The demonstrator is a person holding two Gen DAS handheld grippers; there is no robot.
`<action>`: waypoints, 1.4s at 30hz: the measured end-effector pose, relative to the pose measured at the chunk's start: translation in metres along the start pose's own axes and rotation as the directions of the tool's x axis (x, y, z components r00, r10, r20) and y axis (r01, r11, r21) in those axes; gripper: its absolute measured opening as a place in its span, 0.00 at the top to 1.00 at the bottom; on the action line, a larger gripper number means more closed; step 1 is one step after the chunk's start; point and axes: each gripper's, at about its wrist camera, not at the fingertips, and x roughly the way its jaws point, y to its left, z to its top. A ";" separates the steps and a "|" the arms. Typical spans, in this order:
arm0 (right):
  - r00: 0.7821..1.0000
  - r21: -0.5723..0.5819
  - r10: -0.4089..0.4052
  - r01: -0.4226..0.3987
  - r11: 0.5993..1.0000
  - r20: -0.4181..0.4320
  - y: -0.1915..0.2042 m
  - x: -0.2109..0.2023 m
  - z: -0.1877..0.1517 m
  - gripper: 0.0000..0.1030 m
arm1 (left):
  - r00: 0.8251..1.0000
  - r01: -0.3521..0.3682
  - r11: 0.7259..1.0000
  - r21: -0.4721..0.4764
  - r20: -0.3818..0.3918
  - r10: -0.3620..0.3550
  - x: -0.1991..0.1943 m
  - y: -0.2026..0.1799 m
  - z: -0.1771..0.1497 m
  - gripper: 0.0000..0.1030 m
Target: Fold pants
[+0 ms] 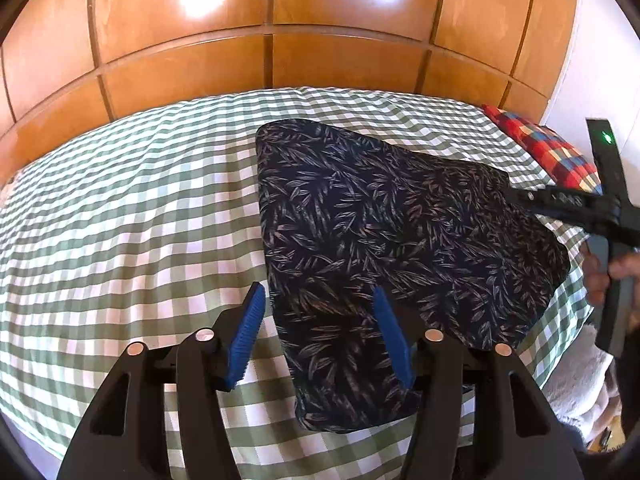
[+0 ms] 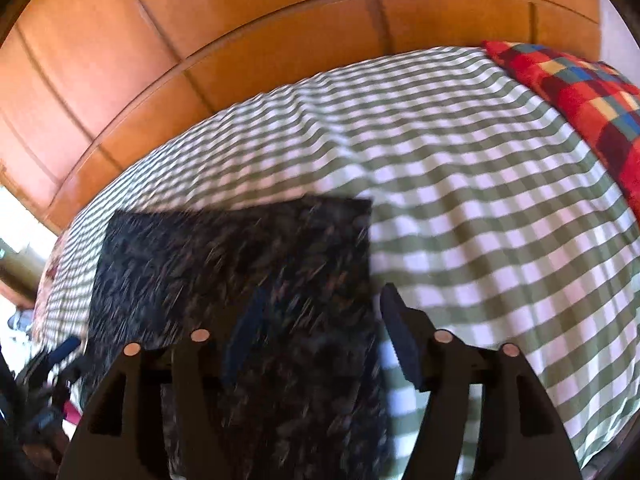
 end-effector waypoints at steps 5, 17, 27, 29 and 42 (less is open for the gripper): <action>0.996 -0.037 0.067 -0.069 0.997 -0.056 0.000 0.006 -0.013 0.31 | 1.000 0.031 0.999 -0.026 0.000 -0.031 0.003 0.008 0.000 0.39; 0.966 -0.025 0.230 -0.235 0.972 -0.114 -0.017 0.026 -0.013 0.44 | 0.918 0.357 0.888 -0.291 -0.067 -0.391 0.064 0.064 0.015 0.50; 0.972 -0.141 0.226 -0.233 0.962 -0.068 0.017 -0.012 -0.003 0.78 | 0.892 0.445 0.869 -0.214 0.025 -0.451 0.039 0.048 0.031 0.80; 0.969 -0.171 0.240 -0.245 0.954 -0.051 0.028 -0.018 0.008 0.79 | 0.890 0.453 0.872 -0.187 0.046 -0.453 0.032 0.047 0.038 0.80; 0.970 -0.255 0.242 -0.231 0.939 0.013 0.093 0.036 0.115 0.80 | 0.937 0.344 0.932 -0.116 0.114 -0.332 0.051 0.093 0.135 0.80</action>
